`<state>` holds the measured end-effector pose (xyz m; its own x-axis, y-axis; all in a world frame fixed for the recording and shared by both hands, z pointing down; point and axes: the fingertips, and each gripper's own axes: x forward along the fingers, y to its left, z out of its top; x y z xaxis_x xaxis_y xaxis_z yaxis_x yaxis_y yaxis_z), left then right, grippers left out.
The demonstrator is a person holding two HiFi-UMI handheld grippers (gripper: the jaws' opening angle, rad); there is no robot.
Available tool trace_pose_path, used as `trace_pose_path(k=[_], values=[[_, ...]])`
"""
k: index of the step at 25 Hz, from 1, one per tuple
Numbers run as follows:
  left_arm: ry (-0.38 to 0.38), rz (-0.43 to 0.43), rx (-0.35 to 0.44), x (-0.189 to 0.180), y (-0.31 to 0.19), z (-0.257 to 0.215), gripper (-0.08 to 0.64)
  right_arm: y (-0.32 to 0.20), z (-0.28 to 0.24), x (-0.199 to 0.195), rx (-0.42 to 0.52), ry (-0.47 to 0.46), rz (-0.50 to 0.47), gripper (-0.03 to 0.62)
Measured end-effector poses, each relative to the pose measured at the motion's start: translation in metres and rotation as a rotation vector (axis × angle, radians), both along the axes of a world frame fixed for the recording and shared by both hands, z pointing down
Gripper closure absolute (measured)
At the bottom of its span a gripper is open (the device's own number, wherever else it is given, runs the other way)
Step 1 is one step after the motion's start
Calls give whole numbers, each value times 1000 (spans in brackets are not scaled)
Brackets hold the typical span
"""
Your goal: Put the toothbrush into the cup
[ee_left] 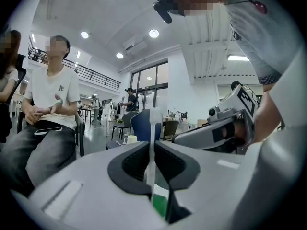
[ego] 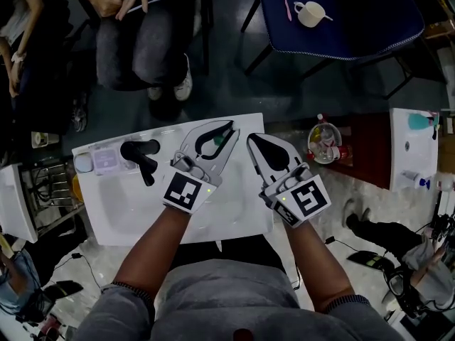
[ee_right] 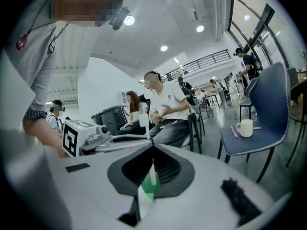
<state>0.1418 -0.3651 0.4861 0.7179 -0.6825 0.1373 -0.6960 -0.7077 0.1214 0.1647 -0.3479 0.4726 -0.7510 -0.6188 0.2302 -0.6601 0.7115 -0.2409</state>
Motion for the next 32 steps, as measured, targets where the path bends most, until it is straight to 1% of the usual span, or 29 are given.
trace_pose_path(k=[4, 20, 32], values=[[-17, 4, -7, 1, 0, 10, 518, -2, 9, -2, -11, 3, -1, 578], [-29, -4, -53, 3, -3, 44, 518, -10, 43, -3, -43, 22, -1, 578], [-63, -20, -97, -2, -5, 65, 517, -8, 48, -4, -57, 4, 6, 578]])
